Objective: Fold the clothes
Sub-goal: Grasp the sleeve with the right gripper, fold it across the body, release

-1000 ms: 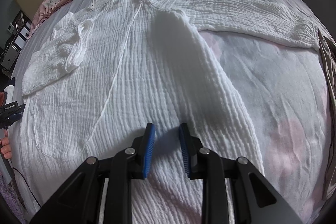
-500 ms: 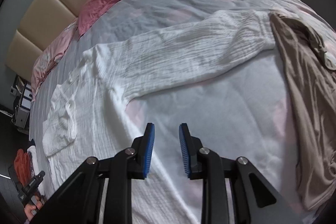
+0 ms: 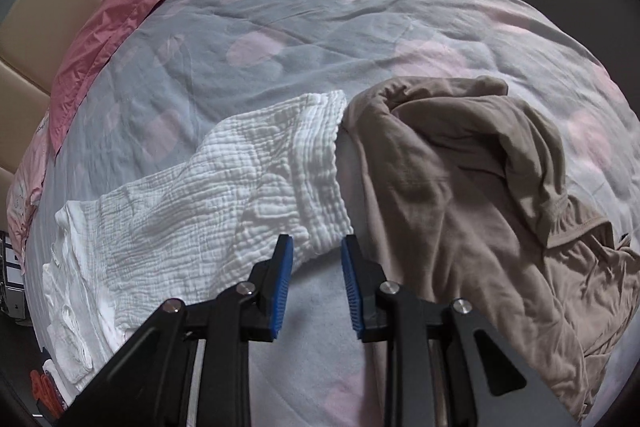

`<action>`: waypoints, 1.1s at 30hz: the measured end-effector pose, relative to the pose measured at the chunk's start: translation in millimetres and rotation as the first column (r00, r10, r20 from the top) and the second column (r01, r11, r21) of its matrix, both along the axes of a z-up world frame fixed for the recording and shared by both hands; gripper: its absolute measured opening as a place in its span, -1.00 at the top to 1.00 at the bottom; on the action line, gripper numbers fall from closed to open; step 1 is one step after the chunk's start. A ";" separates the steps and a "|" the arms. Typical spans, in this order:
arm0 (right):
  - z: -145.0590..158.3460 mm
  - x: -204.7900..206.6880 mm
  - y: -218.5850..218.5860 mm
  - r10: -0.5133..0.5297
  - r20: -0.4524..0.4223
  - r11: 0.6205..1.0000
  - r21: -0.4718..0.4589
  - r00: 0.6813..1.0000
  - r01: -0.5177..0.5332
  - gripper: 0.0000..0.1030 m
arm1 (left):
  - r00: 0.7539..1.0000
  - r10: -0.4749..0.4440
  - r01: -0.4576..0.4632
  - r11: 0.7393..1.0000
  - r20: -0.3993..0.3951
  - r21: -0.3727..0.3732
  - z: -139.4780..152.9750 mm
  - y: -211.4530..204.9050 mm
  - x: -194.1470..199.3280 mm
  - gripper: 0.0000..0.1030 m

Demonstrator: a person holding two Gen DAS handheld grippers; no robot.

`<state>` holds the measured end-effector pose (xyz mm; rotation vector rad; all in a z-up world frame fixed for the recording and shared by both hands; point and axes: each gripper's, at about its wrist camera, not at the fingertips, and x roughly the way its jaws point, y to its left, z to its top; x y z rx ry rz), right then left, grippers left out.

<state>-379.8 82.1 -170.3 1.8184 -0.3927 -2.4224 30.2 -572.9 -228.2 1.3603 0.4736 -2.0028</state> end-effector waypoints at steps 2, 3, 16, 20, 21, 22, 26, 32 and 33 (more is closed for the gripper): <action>-8.6 -5.7 2.7 -0.012 0.010 1.000 -0.001 1.000 0.012 0.20 | 1.000 0.001 -0.001 1.000 0.009 0.012 -4.8 -0.3 -1.3 -0.01; -12.8 -8.6 4.1 -0.018 0.015 1.000 -0.002 1.000 0.018 0.15 | 1.000 0.001 -0.001 1.000 0.012 0.016 -6.1 -0.4 -1.7 -0.01; -11.1 -13.8 -11.1 -0.003 -0.016 0.999 0.054 1.000 0.004 0.75 | 1.000 0.023 -0.024 0.999 0.020 0.040 -8.7 -6.7 -2.5 -0.01; 42.1 -6.9 -39.0 0.032 -0.094 0.997 0.078 0.995 -0.024 0.76 | 0.999 0.040 -0.040 0.996 -0.003 0.074 -3.8 -12.9 2.4 -0.01; 60.3 -4.7 -49.4 0.050 -0.120 0.996 0.085 0.992 -0.040 0.76 | 0.999 0.042 -0.042 0.996 -0.007 0.079 -2.3 -14.1 3.6 -0.01; 80.0 -2.1 -61.7 0.071 -0.148 0.994 0.091 0.986 -0.058 0.76 | 0.999 0.040 -0.039 0.996 -0.008 0.079 -0.9 -14.5 5.0 -0.01; 155.7 14.4 -123.5 0.177 -0.262 0.981 0.125 0.949 -0.148 0.76 | 1.000 0.016 -0.015 0.997 -0.011 0.070 4.2 -14.4 11.1 -0.01; 230.2 54.6 -232.4 0.336 -0.362 0.937 0.226 0.869 -0.267 0.76 | 0.999 0.020 -0.016 0.994 -0.042 0.105 8.5 -22.6 26.6 -0.01; 238.4 61.6 -250.2 0.360 -0.373 0.927 0.246 0.855 -0.283 0.76 | 0.998 0.026 -0.020 0.992 -0.052 0.121 8.3 -24.8 29.5 -0.01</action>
